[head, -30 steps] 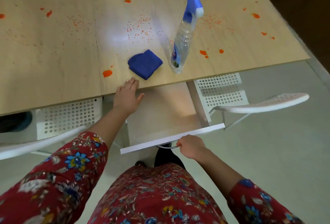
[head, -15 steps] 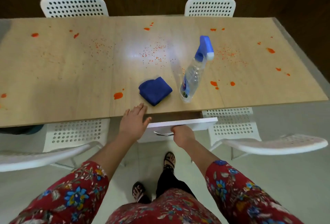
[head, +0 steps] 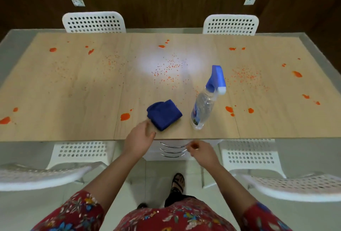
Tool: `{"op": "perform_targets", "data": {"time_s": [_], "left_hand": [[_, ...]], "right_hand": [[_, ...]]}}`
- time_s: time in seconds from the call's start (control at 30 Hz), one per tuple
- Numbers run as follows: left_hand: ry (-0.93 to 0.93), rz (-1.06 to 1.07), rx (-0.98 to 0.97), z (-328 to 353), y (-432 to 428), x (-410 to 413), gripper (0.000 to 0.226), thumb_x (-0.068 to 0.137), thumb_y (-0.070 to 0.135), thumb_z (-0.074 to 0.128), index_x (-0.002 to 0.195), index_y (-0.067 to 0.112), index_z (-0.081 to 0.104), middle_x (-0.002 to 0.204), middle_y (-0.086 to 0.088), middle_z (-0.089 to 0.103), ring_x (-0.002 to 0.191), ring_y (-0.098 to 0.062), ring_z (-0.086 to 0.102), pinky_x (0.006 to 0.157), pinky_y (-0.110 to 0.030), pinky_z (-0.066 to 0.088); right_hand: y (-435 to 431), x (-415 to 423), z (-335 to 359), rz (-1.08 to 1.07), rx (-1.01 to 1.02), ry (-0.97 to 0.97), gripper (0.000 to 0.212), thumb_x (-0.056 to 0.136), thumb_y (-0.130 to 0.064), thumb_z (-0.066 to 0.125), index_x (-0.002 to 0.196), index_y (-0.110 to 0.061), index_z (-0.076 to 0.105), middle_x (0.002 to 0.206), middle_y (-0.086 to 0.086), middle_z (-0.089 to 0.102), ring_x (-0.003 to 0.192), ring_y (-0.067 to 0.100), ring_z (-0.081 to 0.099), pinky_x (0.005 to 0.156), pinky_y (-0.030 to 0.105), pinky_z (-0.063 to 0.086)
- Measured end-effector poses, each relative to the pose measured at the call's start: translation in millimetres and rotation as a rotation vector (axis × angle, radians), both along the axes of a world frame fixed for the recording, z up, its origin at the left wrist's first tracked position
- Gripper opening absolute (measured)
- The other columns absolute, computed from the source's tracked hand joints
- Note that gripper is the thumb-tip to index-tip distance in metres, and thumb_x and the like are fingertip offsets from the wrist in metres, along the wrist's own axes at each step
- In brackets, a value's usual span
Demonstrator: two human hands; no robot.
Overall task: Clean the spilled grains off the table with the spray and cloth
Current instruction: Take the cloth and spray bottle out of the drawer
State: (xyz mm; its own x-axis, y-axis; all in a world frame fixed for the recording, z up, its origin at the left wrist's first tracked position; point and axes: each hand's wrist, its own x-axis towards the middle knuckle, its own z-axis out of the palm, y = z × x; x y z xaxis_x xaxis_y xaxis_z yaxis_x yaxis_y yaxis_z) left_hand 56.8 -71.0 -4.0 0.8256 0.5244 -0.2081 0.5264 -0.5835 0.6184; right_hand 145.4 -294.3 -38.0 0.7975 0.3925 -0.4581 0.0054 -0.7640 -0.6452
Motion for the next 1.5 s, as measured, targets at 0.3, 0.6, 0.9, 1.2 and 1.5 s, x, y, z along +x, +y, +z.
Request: {"op": "perform_targets", "data": {"time_s": [0.3, 0.6, 0.9, 1.2, 1.5], "left_hand": [[0.207, 0.302, -0.245, 6.2, 4.2, 80.6, 0.047, 0.076, 0.037, 0.075, 0.113, 0.012, 0.060, 0.111, -0.006, 0.067, 0.101, -0.026, 0.063, 0.078, -0.032, 0.049], [-0.091, 0.494, -0.375, 46.0, 38.6, 18.8, 0.019, 0.078, 0.016, 0.068, 0.095, 0.012, 0.059, 0.088, -0.004, 0.065, 0.082, -0.022, 0.061, 0.073, -0.036, 0.047], [-0.415, 1.072, -0.316, 62.6, 151.7, -136.3, 0.023, 0.080, 0.014, 0.065, 0.101, 0.013, 0.055, 0.090, -0.002, 0.064, 0.086, -0.026, 0.064, 0.074, -0.045, 0.051], [-0.536, 1.240, -0.285, 62.9, 210.3, -193.8, 0.026, 0.085, 0.011, 0.062, 0.109, 0.016, 0.052, 0.090, 0.008, 0.061, 0.081, -0.010, 0.060, 0.066, -0.027, 0.045], [-0.565, 1.221, -0.294, 65.6, 259.6, -197.3, 0.026, 0.085, 0.014, 0.064, 0.107, 0.016, 0.053, 0.094, 0.004, 0.063, 0.082, -0.013, 0.062, 0.064, -0.028, 0.046]], "right_hand": [[25.5, 48.8, 52.4, -0.255, 0.287, -0.246, 0.076, 0.071, -0.050, 0.079, 0.132, -0.025, 0.042, 0.122, -0.009, 0.057, 0.106, 0.013, 0.058, 0.084, 0.035, 0.049], [79.2, 44.5, 74.1, -0.157, 0.386, -0.177, 0.037, 0.076, -0.039, 0.080, 0.102, -0.017, 0.064, 0.081, -0.010, 0.066, 0.077, 0.012, 0.063, 0.064, 0.025, 0.048], [271.4, -28.7, 65.3, 0.181, 0.518, 0.109, 0.042, 0.070, -0.031, 0.085, 0.105, -0.028, 0.063, 0.102, -0.003, 0.071, 0.094, 0.017, 0.068, 0.085, 0.043, 0.056], [450.8, -82.6, 79.4, 0.305, 0.527, 0.093, 0.049, 0.076, -0.020, 0.081, 0.120, -0.012, 0.060, 0.107, 0.004, 0.067, 0.100, 0.025, 0.064, 0.089, 0.040, 0.052], [530.3, -105.4, 57.8, 0.477, 0.473, 0.094, 0.050, 0.080, -0.022, 0.078, 0.126, -0.020, 0.057, 0.110, 0.001, 0.067, 0.104, 0.025, 0.064, 0.080, 0.025, 0.046]]}}
